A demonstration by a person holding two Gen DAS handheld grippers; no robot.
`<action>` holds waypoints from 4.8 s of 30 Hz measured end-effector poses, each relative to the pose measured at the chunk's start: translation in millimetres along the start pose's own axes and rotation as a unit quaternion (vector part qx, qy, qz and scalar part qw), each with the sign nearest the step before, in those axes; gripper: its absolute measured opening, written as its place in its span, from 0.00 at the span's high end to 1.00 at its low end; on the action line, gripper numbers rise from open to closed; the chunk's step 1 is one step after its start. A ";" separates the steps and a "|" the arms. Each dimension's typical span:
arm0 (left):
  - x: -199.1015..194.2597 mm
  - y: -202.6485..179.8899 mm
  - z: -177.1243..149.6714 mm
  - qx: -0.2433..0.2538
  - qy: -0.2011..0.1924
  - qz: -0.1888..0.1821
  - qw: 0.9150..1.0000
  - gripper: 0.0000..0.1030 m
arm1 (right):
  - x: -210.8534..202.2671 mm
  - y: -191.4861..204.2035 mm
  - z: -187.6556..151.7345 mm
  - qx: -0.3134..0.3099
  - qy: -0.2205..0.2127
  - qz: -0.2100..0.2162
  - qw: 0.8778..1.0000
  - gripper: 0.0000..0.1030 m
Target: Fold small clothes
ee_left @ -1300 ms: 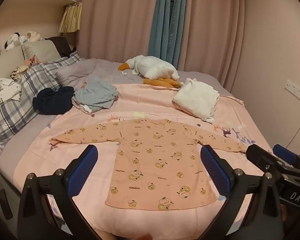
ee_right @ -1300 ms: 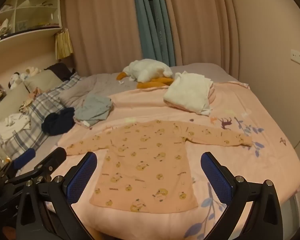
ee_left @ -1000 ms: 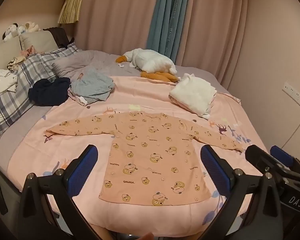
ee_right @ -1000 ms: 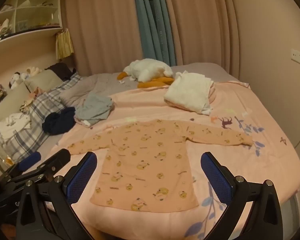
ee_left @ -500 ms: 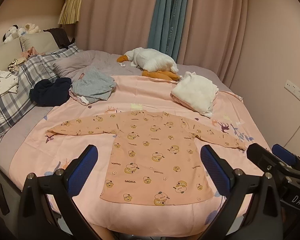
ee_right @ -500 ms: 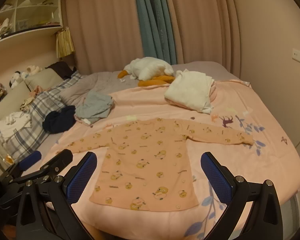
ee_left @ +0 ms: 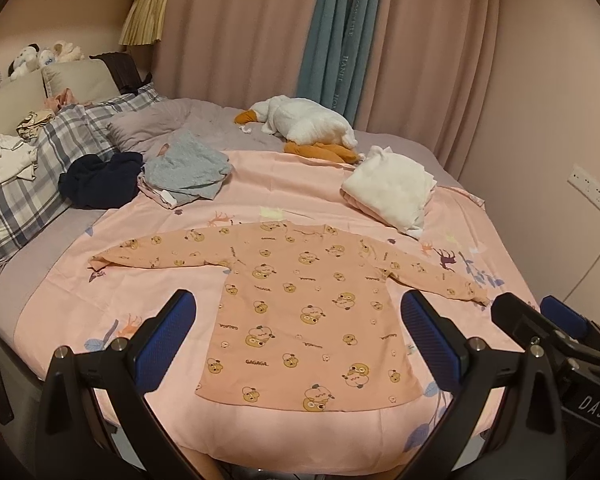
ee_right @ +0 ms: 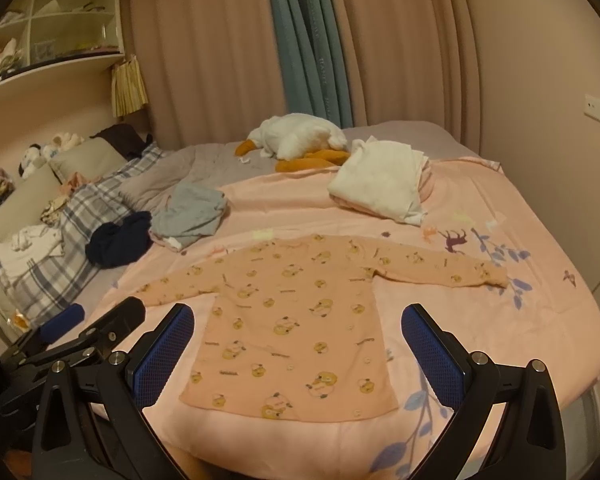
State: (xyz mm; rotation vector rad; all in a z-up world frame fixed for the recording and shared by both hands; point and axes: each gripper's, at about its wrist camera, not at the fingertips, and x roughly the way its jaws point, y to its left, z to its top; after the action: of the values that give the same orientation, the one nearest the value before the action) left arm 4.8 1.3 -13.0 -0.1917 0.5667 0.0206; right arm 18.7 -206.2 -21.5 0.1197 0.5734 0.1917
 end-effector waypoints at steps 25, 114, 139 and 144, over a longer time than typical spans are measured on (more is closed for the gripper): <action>-5.6 2.4 2.1 0.003 -0.011 0.017 1.000 0.00 | -5.5 -0.7 2.9 -0.006 -0.008 0.003 1.000 0.00; -25.4 13.3 3.4 -0.016 -0.041 0.056 0.997 0.00 | -16.8 -28.5 -0.7 0.020 -0.003 -0.048 0.999 0.00; -27.3 14.3 3.1 -0.010 -0.040 0.054 0.998 0.00 | -13.4 -28.6 -2.9 0.018 -0.001 -0.050 0.999 0.00; -27.2 13.9 1.4 -0.009 -0.039 0.053 0.998 0.00 | -14.1 -28.5 -4.2 0.017 -0.001 -0.050 0.999 0.00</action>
State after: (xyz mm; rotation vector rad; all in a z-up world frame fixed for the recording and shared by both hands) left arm -18.3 16.1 0.3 -0.1770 0.4977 0.1357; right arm 9.0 -236.7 -22.3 0.1237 0.5805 0.0841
